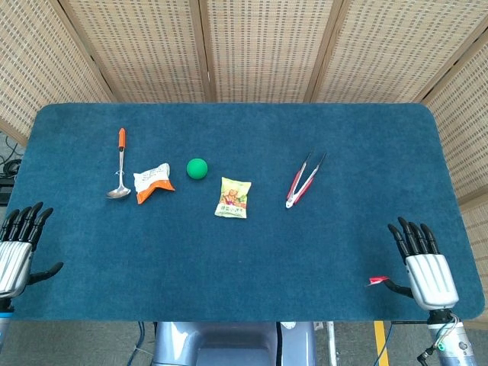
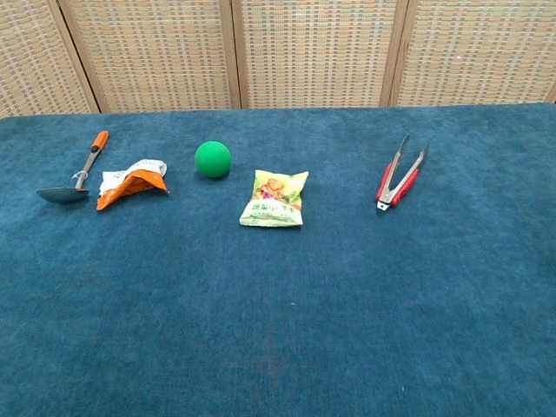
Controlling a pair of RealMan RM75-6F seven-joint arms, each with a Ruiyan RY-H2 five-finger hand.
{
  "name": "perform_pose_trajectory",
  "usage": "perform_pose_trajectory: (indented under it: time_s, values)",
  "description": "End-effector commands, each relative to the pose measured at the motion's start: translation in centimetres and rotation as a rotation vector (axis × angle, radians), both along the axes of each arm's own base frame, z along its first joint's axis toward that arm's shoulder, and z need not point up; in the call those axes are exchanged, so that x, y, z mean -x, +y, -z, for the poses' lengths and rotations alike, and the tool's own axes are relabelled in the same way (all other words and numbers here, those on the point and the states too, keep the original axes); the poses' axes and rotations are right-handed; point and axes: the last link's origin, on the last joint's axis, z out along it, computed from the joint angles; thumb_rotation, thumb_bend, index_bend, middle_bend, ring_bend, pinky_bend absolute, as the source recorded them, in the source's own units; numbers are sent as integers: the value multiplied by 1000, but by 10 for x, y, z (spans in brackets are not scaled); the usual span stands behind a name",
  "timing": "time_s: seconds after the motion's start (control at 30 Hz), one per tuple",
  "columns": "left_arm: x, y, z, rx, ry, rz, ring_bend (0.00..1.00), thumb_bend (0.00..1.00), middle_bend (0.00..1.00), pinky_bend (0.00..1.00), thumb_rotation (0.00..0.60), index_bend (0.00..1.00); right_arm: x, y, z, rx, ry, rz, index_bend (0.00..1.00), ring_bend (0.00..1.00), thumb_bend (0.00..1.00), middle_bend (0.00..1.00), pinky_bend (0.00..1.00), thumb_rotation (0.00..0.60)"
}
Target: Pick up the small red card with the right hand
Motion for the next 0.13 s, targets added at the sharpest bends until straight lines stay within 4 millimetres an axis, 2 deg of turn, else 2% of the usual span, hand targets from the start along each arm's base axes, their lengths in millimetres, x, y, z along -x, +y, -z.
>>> perform_pose_trajectory:
  time_s: [0.03, 0.13]
  values:
    - [0, 0, -1, -7, -3, -1, 0, 56, 0, 0, 600, 0, 3, 1, -5, 25, -20, -1, 0, 0, 0, 0, 0, 600]
    - [-1, 0, -1, -10, -3, -2, 0, 55, 0, 0, 600, 0, 4, 2, -10, 46, -35, -13, 0, 0, 0, 0, 0, 600]
